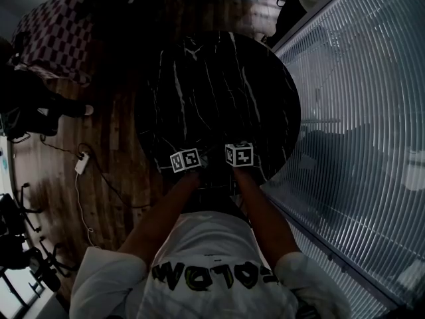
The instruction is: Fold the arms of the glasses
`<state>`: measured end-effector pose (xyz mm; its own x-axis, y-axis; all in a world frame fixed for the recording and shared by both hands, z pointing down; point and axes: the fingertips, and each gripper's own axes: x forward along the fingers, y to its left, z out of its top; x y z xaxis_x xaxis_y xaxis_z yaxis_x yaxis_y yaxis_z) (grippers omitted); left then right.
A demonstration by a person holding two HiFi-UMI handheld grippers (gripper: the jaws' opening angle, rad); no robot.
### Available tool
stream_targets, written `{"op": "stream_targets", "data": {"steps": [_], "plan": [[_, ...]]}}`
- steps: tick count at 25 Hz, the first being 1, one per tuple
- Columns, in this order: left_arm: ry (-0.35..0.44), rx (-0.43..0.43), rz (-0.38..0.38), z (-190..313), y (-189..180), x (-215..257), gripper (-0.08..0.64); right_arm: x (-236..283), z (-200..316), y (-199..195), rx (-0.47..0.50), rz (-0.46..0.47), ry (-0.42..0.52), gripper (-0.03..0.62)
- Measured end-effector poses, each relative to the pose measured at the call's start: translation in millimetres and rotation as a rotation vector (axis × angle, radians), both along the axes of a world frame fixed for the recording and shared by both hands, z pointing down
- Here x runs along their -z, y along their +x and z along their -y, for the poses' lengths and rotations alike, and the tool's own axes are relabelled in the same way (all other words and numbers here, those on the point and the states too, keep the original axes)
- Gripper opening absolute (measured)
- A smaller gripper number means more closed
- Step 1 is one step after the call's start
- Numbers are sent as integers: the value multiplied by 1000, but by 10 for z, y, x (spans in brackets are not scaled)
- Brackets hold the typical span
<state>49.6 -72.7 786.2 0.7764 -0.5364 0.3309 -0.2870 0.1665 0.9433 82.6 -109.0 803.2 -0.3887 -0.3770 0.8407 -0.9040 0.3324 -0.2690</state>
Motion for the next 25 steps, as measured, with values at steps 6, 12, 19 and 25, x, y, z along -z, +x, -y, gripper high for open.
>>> {"op": "stream_targets", "data": {"steps": [6, 12, 19, 25], "plan": [[21, -16, -15, 72, 88, 65, 153, 4, 18, -8, -1, 6, 15, 5], [-5, 27, -8, -164, -98, 136, 171, 2, 68, 65, -20, -7, 34, 5], [-126, 204, -40, -196, -330, -186, 225, 31, 41, 43, -23, -2, 31, 5], [-152, 273, -137, -33, -307, -188, 225, 25, 18, 18, -20, 9, 30, 5]]}}
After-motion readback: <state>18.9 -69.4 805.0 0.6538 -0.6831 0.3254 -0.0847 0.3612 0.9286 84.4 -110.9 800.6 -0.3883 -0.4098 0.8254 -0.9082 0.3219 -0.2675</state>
